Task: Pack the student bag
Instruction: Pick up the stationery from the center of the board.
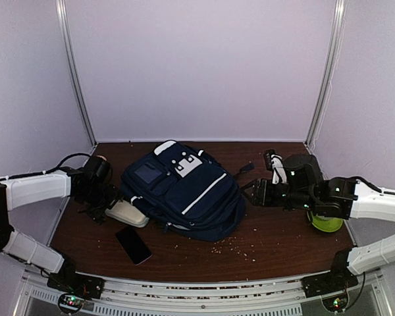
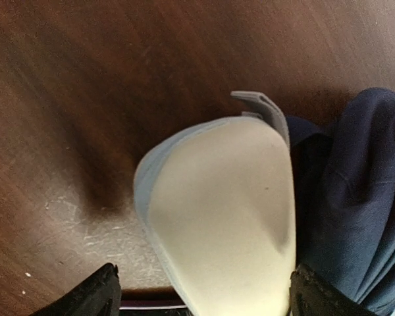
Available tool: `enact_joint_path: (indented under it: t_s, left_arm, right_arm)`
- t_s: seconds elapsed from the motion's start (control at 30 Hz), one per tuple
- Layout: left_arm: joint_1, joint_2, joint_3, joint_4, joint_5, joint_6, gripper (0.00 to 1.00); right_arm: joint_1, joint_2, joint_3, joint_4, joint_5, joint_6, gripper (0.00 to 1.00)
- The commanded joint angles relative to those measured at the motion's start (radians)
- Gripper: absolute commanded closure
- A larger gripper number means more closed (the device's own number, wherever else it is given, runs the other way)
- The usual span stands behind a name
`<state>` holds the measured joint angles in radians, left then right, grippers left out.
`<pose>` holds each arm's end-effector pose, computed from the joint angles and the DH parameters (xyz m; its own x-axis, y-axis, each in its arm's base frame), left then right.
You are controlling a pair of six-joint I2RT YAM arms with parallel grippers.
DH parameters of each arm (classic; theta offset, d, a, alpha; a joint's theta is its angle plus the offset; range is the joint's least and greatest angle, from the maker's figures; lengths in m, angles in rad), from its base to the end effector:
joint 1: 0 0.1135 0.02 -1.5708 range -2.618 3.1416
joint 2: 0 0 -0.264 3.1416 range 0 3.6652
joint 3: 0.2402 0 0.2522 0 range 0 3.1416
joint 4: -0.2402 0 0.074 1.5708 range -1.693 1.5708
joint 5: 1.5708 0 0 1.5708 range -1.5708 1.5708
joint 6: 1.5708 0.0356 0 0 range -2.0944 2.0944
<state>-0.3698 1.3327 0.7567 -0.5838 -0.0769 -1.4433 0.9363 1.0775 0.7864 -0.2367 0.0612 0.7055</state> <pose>0.2244 -0.0840 0.1866 -0.4377 -0.8910 -0.1207 -0.8056 0.4483 -0.3873 0.1449 0.1932 0.2780 -0.7282 0.1025 -0.6777 -0.3945 0.7458 0.5367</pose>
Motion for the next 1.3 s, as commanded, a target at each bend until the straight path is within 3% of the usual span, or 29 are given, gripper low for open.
enact_joint_path:
  t_s: [0.0,0.4,0.57,0.7,0.87,1.13,1.27]
  left_arm:
    - [0.006,0.06,0.052,0.054,0.022,-0.006,0.08]
    - [0.008,0.21,0.054,0.123,0.04,-0.001,0.1]
    - [0.009,0.241,0.047,0.16,0.042,0.005,0.18]
    - [0.01,0.23,0.054,0.15,0.04,0.022,0.33]
    - [0.01,0.096,0.07,0.046,-0.022,0.04,0.41]
    - [-0.004,-0.239,0.109,-0.186,-0.074,0.069,0.43]
    - [-0.061,-0.392,0.141,-0.226,-0.104,0.104,0.43]
  right_arm:
    - [0.006,-0.025,0.032,-0.033,0.052,-0.018,0.43]
    - [0.006,-0.026,0.054,-0.054,0.054,-0.016,0.43]
    - [0.006,-0.031,0.056,-0.06,0.06,-0.017,0.43]
    - [0.006,-0.038,0.053,-0.063,0.06,-0.014,0.43]
    - [0.006,-0.06,0.055,-0.063,0.059,-0.011,0.43]
    - [0.006,-0.065,0.072,-0.043,0.021,-0.011,0.43]
    - [0.011,-0.041,0.078,0.018,-0.079,-0.019,0.43]
